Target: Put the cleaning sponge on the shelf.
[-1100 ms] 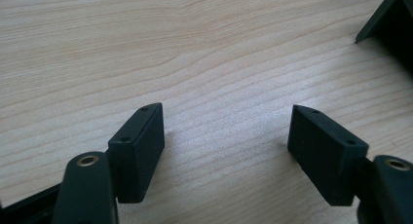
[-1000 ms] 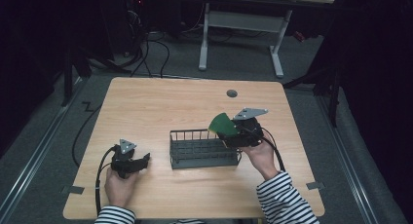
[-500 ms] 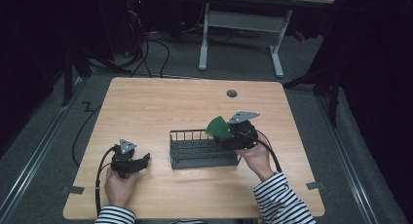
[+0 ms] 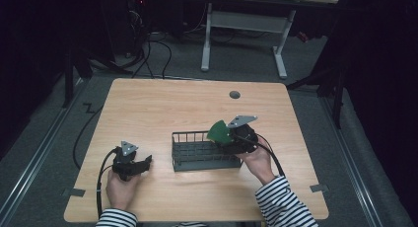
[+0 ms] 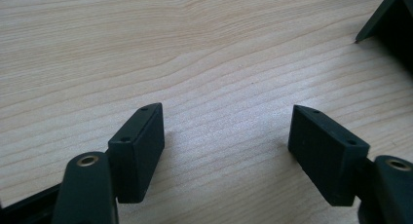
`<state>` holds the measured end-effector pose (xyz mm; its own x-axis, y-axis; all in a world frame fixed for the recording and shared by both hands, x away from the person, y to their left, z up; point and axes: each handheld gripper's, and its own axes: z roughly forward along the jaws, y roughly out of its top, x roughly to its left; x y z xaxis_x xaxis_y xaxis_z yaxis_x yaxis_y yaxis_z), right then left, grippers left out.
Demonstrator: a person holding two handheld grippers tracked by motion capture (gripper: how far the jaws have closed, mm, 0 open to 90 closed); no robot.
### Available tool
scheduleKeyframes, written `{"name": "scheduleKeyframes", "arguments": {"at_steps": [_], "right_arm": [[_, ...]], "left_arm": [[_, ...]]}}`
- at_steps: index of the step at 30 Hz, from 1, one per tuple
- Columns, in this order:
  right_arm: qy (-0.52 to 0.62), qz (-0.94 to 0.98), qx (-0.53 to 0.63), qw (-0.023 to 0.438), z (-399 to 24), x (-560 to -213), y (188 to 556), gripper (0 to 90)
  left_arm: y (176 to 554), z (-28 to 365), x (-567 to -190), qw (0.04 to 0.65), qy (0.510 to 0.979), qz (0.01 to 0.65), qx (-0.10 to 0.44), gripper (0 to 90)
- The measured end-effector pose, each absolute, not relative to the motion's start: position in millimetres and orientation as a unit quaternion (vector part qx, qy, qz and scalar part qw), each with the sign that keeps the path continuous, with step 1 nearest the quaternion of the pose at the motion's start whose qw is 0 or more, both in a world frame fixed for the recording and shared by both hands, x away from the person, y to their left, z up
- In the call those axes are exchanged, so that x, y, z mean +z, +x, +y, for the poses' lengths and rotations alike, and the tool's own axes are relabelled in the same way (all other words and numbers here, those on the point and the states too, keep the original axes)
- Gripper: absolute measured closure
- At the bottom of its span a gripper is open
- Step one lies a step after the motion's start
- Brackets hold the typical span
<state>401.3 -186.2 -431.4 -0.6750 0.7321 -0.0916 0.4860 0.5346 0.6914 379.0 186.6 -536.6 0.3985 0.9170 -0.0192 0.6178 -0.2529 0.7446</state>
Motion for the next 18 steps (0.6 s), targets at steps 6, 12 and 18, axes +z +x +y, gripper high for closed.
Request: {"name": "scheduleKeyframes", "arguments": {"at_steps": [6, 12, 18], "right_arm": [[0.361, 0.856, 0.323, 0.182, -187.0, -437.9, 399.8, 27.7], [0.362, 0.858, 0.318, 0.179, -186.9, -439.8, 397.9, 28.3], [0.361, 0.861, 0.313, 0.175, -186.9, -440.1, 395.7, 28.6]], "left_arm": [[379.0, 186.6, -536.6, 0.346, 0.761, 0.504, 0.216, 29.9], [379.0, 186.4, -536.6, 0.345, 0.762, 0.504, 0.217, 29.9], [379.0, 186.4, -536.6, 0.345, 0.762, 0.504, 0.217, 29.9]]}}
